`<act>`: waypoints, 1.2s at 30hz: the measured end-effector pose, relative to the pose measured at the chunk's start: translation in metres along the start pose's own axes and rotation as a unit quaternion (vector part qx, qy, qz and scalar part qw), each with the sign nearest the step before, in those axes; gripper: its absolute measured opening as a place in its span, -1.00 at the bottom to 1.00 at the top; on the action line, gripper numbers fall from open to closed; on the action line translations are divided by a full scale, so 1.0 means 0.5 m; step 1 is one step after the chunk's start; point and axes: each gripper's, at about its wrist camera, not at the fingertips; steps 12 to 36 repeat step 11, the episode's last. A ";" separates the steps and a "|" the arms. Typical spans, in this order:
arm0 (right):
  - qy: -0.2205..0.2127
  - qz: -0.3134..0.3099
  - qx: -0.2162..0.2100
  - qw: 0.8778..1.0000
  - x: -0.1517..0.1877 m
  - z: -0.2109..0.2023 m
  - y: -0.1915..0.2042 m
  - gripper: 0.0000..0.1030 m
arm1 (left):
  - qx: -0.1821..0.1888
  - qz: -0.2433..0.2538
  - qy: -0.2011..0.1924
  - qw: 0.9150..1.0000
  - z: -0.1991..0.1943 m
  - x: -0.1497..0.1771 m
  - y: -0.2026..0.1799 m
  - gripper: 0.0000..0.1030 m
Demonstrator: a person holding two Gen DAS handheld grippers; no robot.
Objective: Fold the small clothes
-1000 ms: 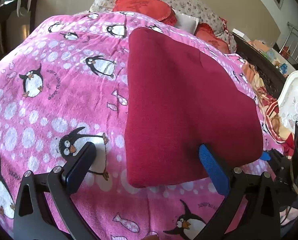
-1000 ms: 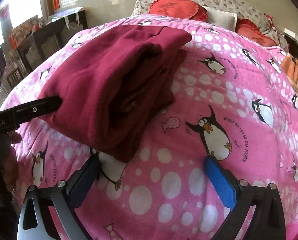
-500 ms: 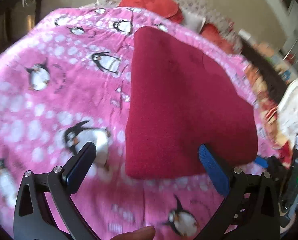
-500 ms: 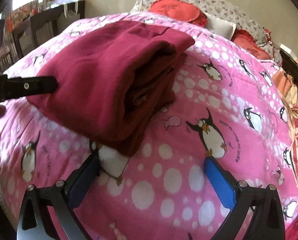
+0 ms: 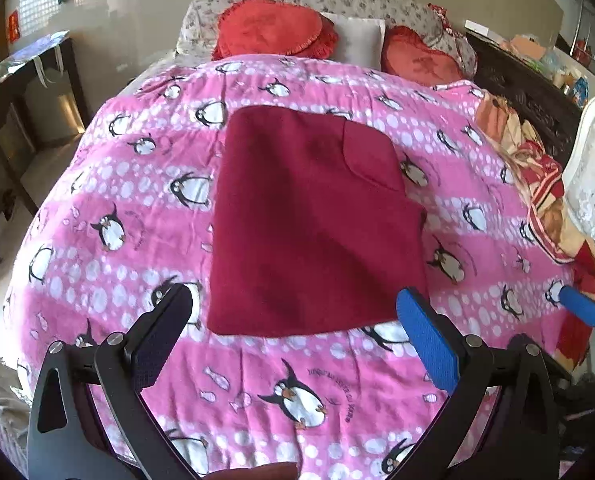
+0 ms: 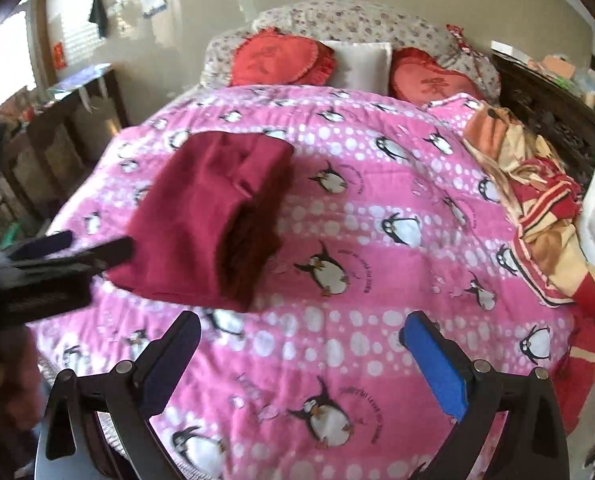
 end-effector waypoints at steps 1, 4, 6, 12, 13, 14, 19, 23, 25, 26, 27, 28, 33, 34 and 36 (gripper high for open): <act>-0.004 -0.005 -0.004 1.000 0.005 -0.010 0.006 0.95 | 0.003 0.002 0.002 1.000 0.001 0.003 -0.003 0.99; -0.006 -0.011 -0.012 1.000 0.015 -0.023 0.013 0.95 | 0.008 0.001 0.006 1.000 0.004 0.005 -0.005 0.99; -0.003 -0.010 -0.018 1.000 0.028 -0.030 0.018 0.95 | 0.004 0.002 0.004 1.000 0.002 0.005 -0.006 0.99; 0.000 -0.004 -0.018 1.000 0.028 -0.023 0.006 0.95 | 0.005 0.000 -0.006 1.000 -0.004 0.007 -0.002 0.99; 0.000 -0.004 -0.018 1.000 0.028 -0.023 0.006 0.95 | 0.005 0.000 -0.006 1.000 -0.004 0.007 -0.002 0.99; 0.000 -0.004 -0.018 1.000 0.028 -0.023 0.006 0.95 | 0.005 0.000 -0.006 1.000 -0.004 0.007 -0.002 0.99; 0.000 -0.004 -0.018 1.000 0.028 -0.023 0.006 0.95 | 0.005 0.000 -0.006 1.000 -0.004 0.007 -0.002 0.99; 0.000 -0.004 -0.018 1.000 0.028 -0.023 0.006 0.95 | 0.005 0.000 -0.006 1.000 -0.004 0.007 -0.002 0.99; 0.000 -0.004 -0.018 1.000 0.028 -0.023 0.006 0.95 | 0.005 0.000 -0.006 1.000 -0.004 0.007 -0.002 0.99; 0.000 -0.004 -0.018 1.000 0.028 -0.023 0.006 0.95 | 0.005 0.000 -0.006 1.000 -0.004 0.007 -0.002 0.99; 0.000 -0.004 -0.018 1.000 0.028 -0.023 0.006 0.95 | 0.005 0.000 -0.006 1.000 -0.004 0.007 -0.002 0.99; 0.000 -0.004 -0.018 1.000 0.028 -0.023 0.006 0.95 | 0.005 0.000 -0.006 1.000 -0.004 0.007 -0.002 0.99; 0.000 -0.004 -0.018 1.000 0.028 -0.023 0.006 0.95 | 0.005 0.000 -0.006 1.000 -0.004 0.007 -0.002 0.99; 0.000 -0.004 -0.018 1.000 0.028 -0.023 0.006 0.95 | 0.005 0.000 -0.006 1.000 -0.004 0.007 -0.002 0.99; 0.000 -0.004 -0.018 1.000 0.028 -0.023 0.006 0.95 | 0.005 0.000 -0.006 1.000 -0.004 0.007 -0.002 0.99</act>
Point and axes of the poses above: each gripper's, at about its wrist camera, not at the fingertips, and z roughly the way its jaws point, y to its left, x to its underside, and after that the axes turned 15 degrees about z, right-handed
